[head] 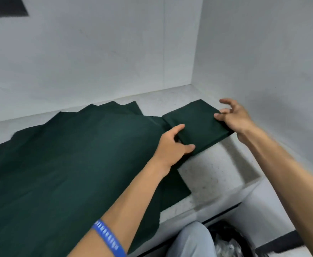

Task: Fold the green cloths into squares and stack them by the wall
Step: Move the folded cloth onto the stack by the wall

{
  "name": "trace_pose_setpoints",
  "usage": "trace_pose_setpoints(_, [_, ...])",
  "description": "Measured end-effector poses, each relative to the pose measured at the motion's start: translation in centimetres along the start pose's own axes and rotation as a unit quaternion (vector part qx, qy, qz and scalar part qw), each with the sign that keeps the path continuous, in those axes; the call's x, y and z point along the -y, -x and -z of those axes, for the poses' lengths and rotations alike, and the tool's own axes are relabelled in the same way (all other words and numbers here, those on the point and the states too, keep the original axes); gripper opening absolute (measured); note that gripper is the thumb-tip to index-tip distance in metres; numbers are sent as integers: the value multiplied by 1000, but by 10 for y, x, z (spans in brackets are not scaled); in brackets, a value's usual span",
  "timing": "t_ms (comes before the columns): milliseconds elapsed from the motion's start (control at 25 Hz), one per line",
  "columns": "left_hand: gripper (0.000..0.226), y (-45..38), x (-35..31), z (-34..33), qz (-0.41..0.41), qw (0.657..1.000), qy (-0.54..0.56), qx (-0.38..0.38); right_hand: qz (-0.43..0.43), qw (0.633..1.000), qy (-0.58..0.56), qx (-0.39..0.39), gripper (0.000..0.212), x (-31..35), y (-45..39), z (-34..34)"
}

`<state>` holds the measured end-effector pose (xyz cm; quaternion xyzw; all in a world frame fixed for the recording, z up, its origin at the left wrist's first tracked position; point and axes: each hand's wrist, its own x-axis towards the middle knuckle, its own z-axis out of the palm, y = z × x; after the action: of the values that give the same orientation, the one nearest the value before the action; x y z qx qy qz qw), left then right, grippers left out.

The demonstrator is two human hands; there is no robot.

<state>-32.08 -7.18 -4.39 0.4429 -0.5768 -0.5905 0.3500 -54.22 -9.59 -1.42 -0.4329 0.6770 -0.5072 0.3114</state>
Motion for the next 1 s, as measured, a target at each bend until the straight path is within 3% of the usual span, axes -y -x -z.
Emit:
trace_pose_setpoints(120, [85, -42, 7, -38, 16, 995, -98, 31, -19, 989, 145, -12, 51, -25, -47, 24])
trace_pose_setpoints(200, [73, -56, 20, -50, 27, 986, -164, 23, -69, 975, 211, -2, 52, -57, -64, 32])
trace_pose_setpoints(280, [55, -65, 28, -56, 17, 981, -192, 18, -88, 978, 191, -3, 48, -80, -72, 40])
trace_pose_setpoints(400, [56, -78, 28, -59, -18, 968, -249, 5, -74, 989, 128, -31, 43, -79, -72, 48])
trace_pose_setpoints(480, [56, -77, 25, -64, -35, 957, -286, -20, -6, 971, 229, -74, 37, -75, -64, 49])
trace_pose_setpoints(560, [58, -66, 25, -63, -63, 940, -334, -26, 113, 897, 414, -107, 31, -78, -39, 37])
trace_pose_setpoints(640, [51, -50, 25, -42, -94, 936, -338, -41, 229, 856, 453, -98, 24, -74, -8, -1])
trace_pose_setpoints(760, [39, -11, 35, 26, -81, 942, -317, -75, 340, 858, 383, 38, 17, -51, 44, -77])
trace_pose_setpoints(880, [25, 26, 52, 90, -69, 938, -327, -95, 417, 816, 351, 191, 18, -46, 80, -120])
trace_pose_setpoints(1000, [17, 93, 69, 177, -84, 915, -372, -133, 430, 778, 355, 290, 19, -35, 131, -168])
